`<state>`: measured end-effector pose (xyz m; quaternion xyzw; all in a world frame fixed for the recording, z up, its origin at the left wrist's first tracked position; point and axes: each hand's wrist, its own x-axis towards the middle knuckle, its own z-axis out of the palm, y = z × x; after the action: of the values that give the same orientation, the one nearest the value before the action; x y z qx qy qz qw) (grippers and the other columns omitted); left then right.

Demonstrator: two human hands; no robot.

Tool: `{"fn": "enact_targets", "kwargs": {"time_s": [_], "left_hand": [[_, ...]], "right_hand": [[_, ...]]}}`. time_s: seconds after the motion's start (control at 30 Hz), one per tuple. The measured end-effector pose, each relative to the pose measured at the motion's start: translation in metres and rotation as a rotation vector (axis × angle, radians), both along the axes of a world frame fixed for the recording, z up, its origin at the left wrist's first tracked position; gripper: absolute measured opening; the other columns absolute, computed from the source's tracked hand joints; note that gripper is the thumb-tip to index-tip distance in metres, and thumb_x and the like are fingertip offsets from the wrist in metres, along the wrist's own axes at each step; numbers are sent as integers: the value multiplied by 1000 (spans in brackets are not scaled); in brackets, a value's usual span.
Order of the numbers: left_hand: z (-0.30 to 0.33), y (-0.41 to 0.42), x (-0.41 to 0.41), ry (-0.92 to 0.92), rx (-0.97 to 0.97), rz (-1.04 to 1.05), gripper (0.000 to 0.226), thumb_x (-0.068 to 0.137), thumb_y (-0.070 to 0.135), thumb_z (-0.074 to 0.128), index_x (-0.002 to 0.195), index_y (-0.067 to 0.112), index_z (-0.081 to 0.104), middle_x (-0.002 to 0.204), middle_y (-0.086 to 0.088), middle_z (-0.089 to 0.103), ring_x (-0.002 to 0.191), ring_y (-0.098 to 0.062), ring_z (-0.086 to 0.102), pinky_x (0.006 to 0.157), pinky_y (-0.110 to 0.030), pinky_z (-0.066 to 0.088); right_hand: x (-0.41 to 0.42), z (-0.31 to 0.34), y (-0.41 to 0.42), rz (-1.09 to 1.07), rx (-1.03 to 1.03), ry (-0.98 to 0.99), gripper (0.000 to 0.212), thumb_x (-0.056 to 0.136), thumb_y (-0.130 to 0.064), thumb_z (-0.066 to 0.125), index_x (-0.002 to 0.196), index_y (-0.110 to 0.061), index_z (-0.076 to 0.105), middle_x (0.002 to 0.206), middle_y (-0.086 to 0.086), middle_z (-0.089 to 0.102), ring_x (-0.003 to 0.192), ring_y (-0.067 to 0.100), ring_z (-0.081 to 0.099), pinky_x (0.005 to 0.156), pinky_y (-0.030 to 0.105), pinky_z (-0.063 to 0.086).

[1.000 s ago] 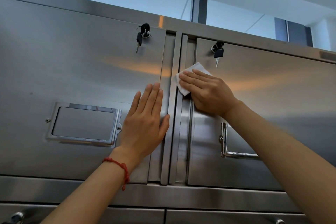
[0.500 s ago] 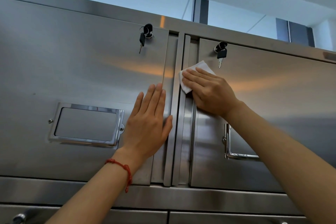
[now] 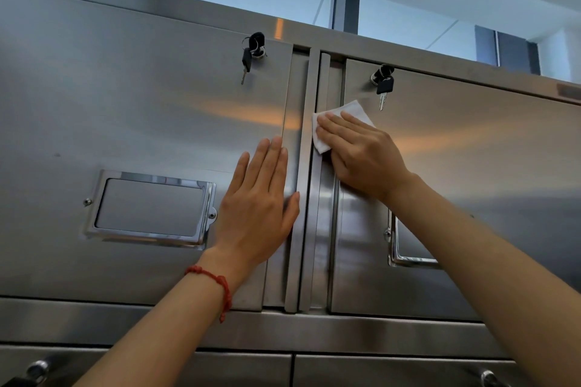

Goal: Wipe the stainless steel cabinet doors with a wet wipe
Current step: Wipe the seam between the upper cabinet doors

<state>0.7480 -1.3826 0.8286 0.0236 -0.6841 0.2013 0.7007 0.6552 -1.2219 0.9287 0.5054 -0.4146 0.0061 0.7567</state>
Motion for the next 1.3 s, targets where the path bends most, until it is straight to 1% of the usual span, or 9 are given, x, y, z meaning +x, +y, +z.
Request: {"fn": "enact_targets", "kwargs": {"time_s": [0.17,0.33,0.5,0.6,0.7,0.9,1.0,1.17,1.3], "left_hand": [[0,1,1,3,-4,-5,62,96,38,28,141,-4,35,149,-21,30,140,-32,26,113,-45,19],[0,1,1,1,-2,-5,62,96,38,28,141,-3,35,149,-21,30,140,-31,25,113,-45,18],[0,2,1,9,-3,-6,62,95,37,29,140,-4,36,148,-21,32,139,-32,28,112,-45,21],[0,2,1,1,6,-7,62,95,38,28,141,-3,36,149,-21,30,140,-31,26,113,-47,24],[0,2,1,1,-2,-8,62,95,37,29,141,-4,36,149,-21,31,139,-32,27,112,-46,21],[0,2,2,-1,0,5,62,95,37,29,140,-4,36,149,-21,31,139,-32,27,112,-46,21],[0,1,1,0,0,1,62,95,37,29,140,-3,36,149,-21,31,139,-32,27,112,-46,22],[1,2,2,4,-4,0,61,95,37,29,140,-3,36,148,-21,32,139,-32,28,111,-46,22],[1,2,2,-6,-3,2,61,95,37,29,140,-3,36,148,-21,31,139,-32,28,111,-46,21]], "right_hand": [[-2,-6,-1,22,-16,-1,31,83,-3,51,106,3,70,114,20,66,106,31,65,94,43,51],[5,3,-4,16,-48,-12,33,79,-1,50,105,4,70,112,20,67,103,32,66,93,42,50],[1,-7,-4,23,-39,-5,32,75,3,59,105,4,70,112,21,67,104,32,66,94,42,49],[3,1,-3,10,-37,8,31,76,2,57,104,4,70,111,21,67,103,32,66,93,42,49],[5,12,-4,-6,-57,0,32,73,4,61,103,5,71,111,21,67,102,32,66,92,42,48],[2,2,-4,17,-37,2,32,75,3,58,104,5,70,111,21,67,103,32,66,93,43,49],[2,8,-5,14,-46,3,31,73,4,61,102,5,71,110,21,68,101,32,67,91,43,50],[7,20,-7,-13,-86,-5,31,78,-2,53,102,4,71,109,21,68,101,32,67,94,39,46],[3,12,-8,-3,-80,5,33,80,-3,48,103,5,71,110,21,67,102,32,66,94,41,47]]}}
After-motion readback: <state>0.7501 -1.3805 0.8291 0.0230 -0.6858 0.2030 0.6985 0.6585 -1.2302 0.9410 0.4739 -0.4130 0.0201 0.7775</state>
